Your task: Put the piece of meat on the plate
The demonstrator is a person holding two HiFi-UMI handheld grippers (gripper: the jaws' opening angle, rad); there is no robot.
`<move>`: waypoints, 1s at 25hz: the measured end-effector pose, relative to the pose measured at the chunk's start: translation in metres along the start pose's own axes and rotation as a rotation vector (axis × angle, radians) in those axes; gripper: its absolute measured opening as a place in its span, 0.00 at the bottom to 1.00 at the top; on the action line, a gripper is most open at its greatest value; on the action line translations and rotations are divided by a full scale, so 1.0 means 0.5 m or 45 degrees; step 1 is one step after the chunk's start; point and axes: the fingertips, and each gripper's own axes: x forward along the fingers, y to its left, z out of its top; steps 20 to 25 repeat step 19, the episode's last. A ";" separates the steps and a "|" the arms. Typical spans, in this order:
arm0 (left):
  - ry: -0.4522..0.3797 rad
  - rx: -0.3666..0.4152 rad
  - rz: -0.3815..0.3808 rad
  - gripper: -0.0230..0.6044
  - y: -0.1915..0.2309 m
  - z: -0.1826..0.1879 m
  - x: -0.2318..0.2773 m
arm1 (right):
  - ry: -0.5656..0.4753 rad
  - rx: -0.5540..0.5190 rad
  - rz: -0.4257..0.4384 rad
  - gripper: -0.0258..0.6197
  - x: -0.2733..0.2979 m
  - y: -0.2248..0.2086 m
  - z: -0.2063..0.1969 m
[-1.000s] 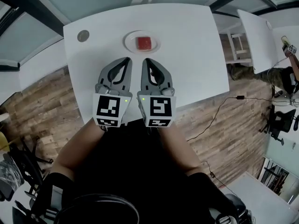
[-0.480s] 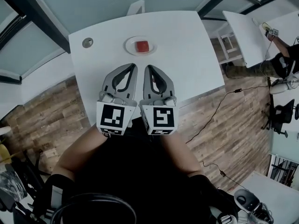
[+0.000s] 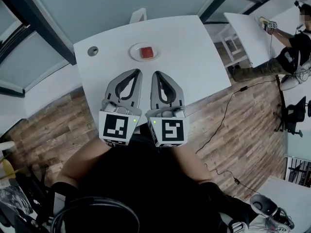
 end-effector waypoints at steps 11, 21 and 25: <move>-0.045 0.023 -0.038 0.04 0.003 0.022 0.006 | -0.059 -0.030 -0.062 0.04 -0.004 -0.013 0.039; -0.039 -0.003 -0.046 0.04 0.005 0.016 0.006 | -0.073 -0.028 -0.049 0.04 0.000 -0.003 0.042; -0.039 -0.003 -0.046 0.04 0.005 0.016 0.006 | -0.073 -0.028 -0.049 0.04 0.000 -0.003 0.042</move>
